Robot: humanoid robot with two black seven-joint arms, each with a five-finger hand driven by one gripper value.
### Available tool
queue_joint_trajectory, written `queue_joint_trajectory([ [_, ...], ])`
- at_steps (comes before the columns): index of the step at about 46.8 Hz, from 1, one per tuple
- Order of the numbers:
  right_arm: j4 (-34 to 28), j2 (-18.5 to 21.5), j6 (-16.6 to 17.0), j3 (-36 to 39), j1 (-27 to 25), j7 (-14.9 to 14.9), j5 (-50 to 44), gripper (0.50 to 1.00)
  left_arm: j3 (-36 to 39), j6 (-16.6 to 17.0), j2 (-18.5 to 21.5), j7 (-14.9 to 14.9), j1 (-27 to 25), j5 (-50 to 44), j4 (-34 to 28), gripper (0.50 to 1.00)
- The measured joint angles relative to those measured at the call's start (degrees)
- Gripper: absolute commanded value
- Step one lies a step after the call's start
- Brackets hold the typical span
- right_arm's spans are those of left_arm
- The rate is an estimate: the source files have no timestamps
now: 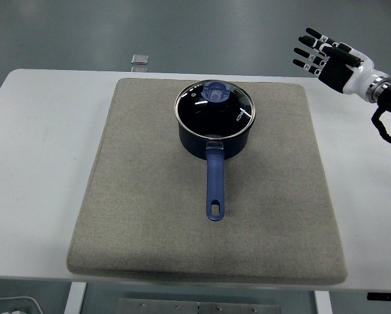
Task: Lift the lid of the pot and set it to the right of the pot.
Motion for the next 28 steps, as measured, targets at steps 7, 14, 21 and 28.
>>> queue_joint_trajectory([
  [7, 0.0, 0.0, 0.0, 0.0, 0.1, 0.0, 0.0, 0.932, 0.0, 0.0, 0.0, 0.0, 0.0, 0.0, 0.1, 1.000],
  [14, 0.1, 0.1, 0.7, 0.0, 0.1, 0.0, -0.2, 0.932, 0.0, 0.0, 0.0, -0.1, 0.0, 0.0, -0.2, 1.000],
  [21, 0.1, 0.0, 1.1, -0.1, 0.2, 0.1, -0.5, 0.930, 0.0, 0.0, 0.0, -0.1, -0.3, 0.0, -0.1, 1.000],
  [28, 0.1, -0.3, 1.0, -0.3, 0.3, 0.1, -0.5, 0.930, 0.0, 0.1, 0.0, -0.1, -0.4, 0.0, 0.1, 1.000],
])
